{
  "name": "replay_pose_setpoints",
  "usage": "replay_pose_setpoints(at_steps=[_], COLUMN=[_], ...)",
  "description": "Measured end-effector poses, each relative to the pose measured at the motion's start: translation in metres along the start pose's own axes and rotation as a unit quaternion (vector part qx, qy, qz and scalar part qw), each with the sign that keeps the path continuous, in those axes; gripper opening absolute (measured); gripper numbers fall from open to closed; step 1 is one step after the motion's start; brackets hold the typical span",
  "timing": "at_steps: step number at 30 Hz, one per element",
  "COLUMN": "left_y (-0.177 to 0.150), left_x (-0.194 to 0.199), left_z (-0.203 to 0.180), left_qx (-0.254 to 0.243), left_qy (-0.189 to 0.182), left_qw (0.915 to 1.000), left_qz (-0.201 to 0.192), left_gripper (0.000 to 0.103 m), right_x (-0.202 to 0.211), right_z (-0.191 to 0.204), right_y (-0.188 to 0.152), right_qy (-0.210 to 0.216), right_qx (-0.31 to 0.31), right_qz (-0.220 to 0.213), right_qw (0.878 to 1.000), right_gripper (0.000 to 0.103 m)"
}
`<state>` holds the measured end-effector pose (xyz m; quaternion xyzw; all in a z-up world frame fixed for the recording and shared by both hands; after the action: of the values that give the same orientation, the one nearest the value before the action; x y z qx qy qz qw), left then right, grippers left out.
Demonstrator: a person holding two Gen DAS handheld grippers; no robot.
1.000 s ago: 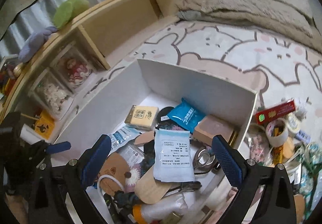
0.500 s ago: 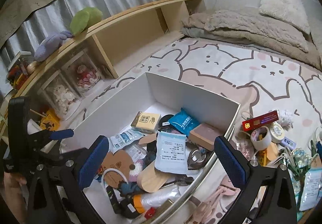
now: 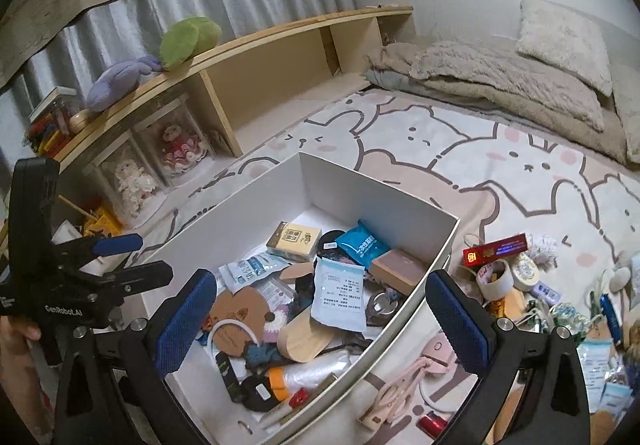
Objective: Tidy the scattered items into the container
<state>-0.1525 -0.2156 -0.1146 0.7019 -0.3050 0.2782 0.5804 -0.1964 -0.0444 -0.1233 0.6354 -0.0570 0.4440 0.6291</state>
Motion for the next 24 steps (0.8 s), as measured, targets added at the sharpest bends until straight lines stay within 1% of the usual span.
replay_pose_setpoints(at_steps=[5, 10, 18, 24], left_y=[0.0, -0.001, -0.006, -0.01], left_x=[0.016, 0.03, 0.05, 0.064], left_z=[-0.014, -0.029, -0.053, -0.07], left_qx=[-0.021, -0.033, -0.051, -0.055], left_qy=[0.02, 0.018, 0.014, 0.005], left_qw=[0.9994, 0.9987, 0.9972, 0.9963], left_qz=[-0.021, -0.033, -0.053, -0.065], left_gripper=[0.103, 0.103, 0.103, 0.103], right_x=[0.018, 0.039, 0.073, 0.104], right_z=[0.002, -0.002, -0.022, -0.038], right_y=[-0.001, -0.006, -0.016, -0.021], right_qy=[0.007, -0.001, -0.02, -0.031], right_qx=[-0.002, 0.006, 0.011, 0.018], right_qz=[-0.002, -0.009, -0.02, -0.04], right_qw=[1.0, 1.0, 1.0, 0.999], right_gripper=[0.103, 0.103, 0.103, 0.103])
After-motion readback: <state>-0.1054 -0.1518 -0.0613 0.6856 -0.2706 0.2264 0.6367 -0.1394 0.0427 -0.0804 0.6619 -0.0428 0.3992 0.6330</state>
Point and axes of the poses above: each gripper's, at about its wrist camera, not at the fingertips, and x roughly against the way its jaws point, z to its left, y to its top, the point moved 6 cm from there along -x, roughly the way its jaws point, and after that the axes turned 6 degrees about -y, right-handed, at the moved point
